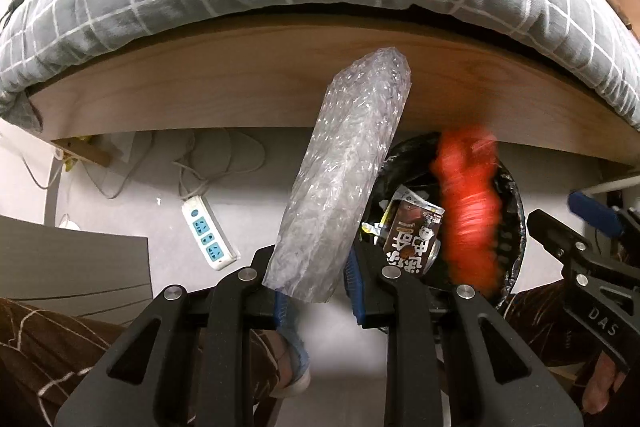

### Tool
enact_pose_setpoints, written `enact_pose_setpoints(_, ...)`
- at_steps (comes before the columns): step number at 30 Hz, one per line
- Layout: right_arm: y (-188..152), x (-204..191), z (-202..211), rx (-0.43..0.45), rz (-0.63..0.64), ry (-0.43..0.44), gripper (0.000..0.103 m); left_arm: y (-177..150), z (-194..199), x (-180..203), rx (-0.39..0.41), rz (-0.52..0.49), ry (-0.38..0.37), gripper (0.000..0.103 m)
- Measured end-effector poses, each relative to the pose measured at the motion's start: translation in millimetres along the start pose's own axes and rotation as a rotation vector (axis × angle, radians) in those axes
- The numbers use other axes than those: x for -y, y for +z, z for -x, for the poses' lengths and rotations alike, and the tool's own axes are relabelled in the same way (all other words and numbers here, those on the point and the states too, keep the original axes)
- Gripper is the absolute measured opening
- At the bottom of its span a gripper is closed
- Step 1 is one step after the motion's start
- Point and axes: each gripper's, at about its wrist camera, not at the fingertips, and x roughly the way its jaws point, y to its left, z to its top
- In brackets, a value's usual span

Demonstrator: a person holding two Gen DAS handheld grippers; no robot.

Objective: Collect trash
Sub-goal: 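Open the right tool to drop the red bag into the bin, then open the left tool to drop the bubble wrap into the bin, then move both open tools back toward the remaining trash on the bed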

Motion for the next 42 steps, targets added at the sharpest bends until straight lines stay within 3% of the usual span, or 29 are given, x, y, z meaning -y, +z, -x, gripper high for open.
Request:
enact_pose_setpoints(5, -1, 18, 8, 0.028, -0.026, -0.056, 0.084, 2, -2, 13, -0.012, -0.029, -0.026, 0.023)
enact_pose_setpoints(11, -7, 48, 14, 0.050, -0.071, -0.125, 0.095, 7, -3, 43, -0.017, -0.088, -0.058, 0.023)
enact_pose_setpoints(18, -22, 88, 23, 0.051, -0.151, -0.163, 0.095, 10, -1, 78, -0.021, -0.152, -0.087, 0.023)
enact_pose_setpoints(29, -27, 114, 36, 0.059, -0.217, -0.162, 0.095, 6, -3, 108, -0.028, -0.215, -0.107, 0.028)
enact_pose_setpoints(34, -23, 107, 32, 0.072, -0.207, -0.163, 0.095, 7, 1, 107, 0.002, -0.219, -0.105, 0.051)
enact_pose_setpoints(42, -17, 108, 44, 0.115, -0.218, -0.172, 0.095, 15, 14, 101, 0.058, -0.202, -0.091, 0.075)
